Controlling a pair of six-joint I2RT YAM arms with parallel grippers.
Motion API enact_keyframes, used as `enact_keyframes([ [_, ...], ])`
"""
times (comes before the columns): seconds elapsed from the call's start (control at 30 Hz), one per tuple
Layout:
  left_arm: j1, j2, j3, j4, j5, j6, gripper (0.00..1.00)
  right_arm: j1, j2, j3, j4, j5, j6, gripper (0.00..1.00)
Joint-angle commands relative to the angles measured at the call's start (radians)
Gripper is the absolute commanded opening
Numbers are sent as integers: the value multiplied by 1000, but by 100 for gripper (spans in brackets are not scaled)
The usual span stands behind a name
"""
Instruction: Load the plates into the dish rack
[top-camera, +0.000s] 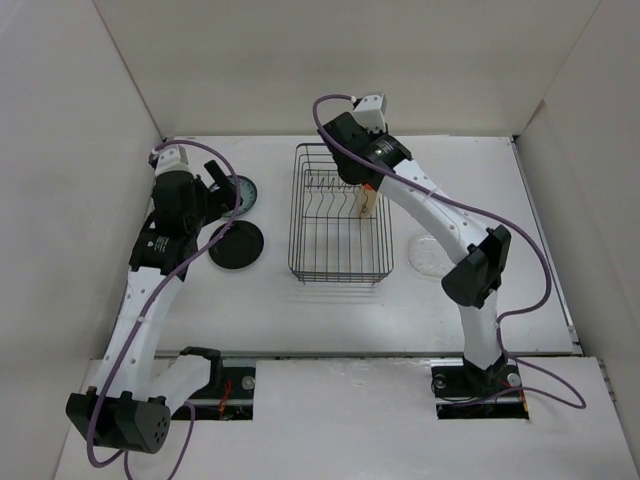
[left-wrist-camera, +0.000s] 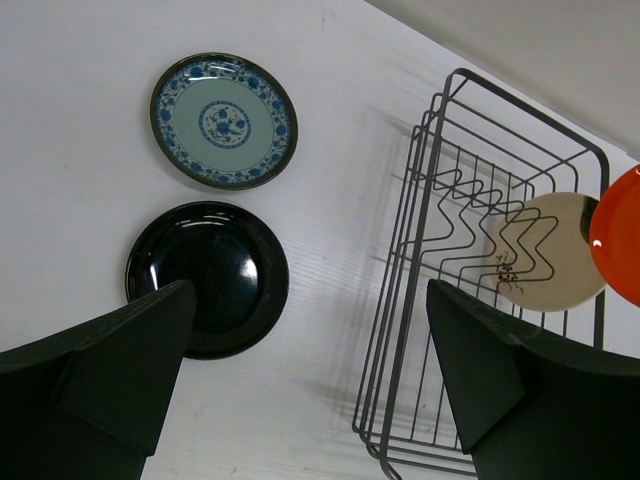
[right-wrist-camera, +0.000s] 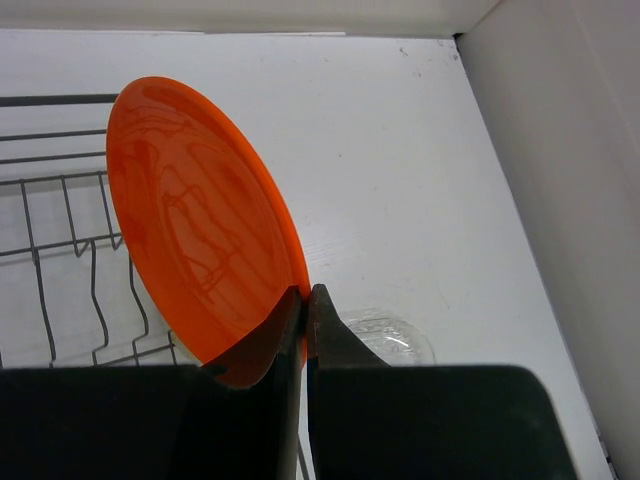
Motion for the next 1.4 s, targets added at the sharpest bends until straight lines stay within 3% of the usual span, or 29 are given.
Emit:
enact_keyframes([
  [0.0, 4, -34, 9, 42, 25, -4, 100, 12, 32, 74, -22, 57, -2, 0],
  [0.47, 4, -52, 0, 51, 54, -4, 100, -19, 137, 159, -31, 68, 7, 0],
  [1.37, 4, -61, -9, 60, 64, -4, 100, -28, 222, 91, -2, 40, 7, 0],
])
